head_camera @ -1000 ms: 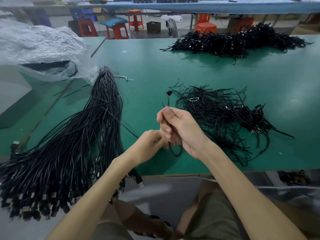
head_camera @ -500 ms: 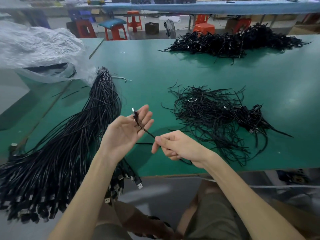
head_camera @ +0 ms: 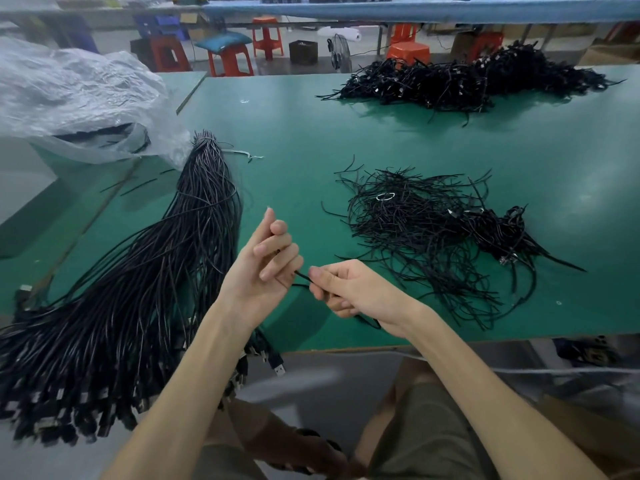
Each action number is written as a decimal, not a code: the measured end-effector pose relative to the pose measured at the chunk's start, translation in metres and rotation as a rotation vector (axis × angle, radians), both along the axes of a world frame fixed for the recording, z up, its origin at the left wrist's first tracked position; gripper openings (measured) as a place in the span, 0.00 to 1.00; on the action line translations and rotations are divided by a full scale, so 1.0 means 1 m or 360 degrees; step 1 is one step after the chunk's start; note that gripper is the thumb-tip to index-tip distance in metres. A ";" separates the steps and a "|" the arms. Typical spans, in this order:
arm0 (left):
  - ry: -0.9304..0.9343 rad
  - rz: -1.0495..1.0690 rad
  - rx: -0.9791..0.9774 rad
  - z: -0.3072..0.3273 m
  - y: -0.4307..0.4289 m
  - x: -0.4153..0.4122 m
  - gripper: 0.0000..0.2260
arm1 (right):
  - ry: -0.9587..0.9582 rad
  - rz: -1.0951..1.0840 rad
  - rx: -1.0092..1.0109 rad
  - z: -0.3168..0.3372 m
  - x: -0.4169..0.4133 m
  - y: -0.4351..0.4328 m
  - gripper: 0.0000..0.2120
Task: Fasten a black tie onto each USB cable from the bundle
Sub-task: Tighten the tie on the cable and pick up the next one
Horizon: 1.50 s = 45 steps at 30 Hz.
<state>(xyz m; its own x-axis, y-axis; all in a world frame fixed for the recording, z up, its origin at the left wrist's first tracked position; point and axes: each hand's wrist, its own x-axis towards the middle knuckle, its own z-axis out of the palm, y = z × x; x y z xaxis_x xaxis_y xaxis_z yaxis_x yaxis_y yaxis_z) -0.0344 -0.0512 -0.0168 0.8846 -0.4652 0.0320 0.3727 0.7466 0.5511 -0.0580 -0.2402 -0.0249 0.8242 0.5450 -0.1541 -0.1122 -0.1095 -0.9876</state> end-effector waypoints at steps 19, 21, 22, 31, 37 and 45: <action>-0.0896 0.0299 0.1885 -0.010 -0.003 -0.022 0.21 | -0.0205 -0.0728 -0.0096 0.023 0.006 0.012 0.26; -0.1012 0.0642 0.2259 -0.017 -0.001 -0.022 0.21 | -0.0247 -0.0766 -0.0010 0.027 0.003 0.012 0.28; -0.0976 0.0787 0.2236 -0.020 0.000 -0.022 0.21 | -0.0263 -0.0757 0.0036 0.029 0.002 0.013 0.28; 0.0166 0.0484 0.0536 -0.005 -0.018 -0.016 0.24 | -0.0318 -0.0551 0.0069 -0.006 -0.018 0.057 0.29; 0.0363 0.0391 0.0004 0.021 0.008 -0.014 0.20 | -0.0461 -0.0688 -0.0202 -0.023 -0.018 0.052 0.30; -0.0939 -0.0375 0.2277 0.014 0.017 -0.032 0.29 | -0.0964 -0.0606 -0.0979 -0.001 0.009 0.031 0.29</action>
<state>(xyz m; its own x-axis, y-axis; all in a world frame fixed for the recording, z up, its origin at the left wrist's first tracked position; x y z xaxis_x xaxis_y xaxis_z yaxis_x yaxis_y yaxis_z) -0.0664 -0.0339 -0.0023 0.8128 -0.5318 -0.2379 -0.1152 -0.5470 0.8292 -0.0486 -0.2091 -0.0255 0.9641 0.1877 0.1876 0.2654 -0.6926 -0.6707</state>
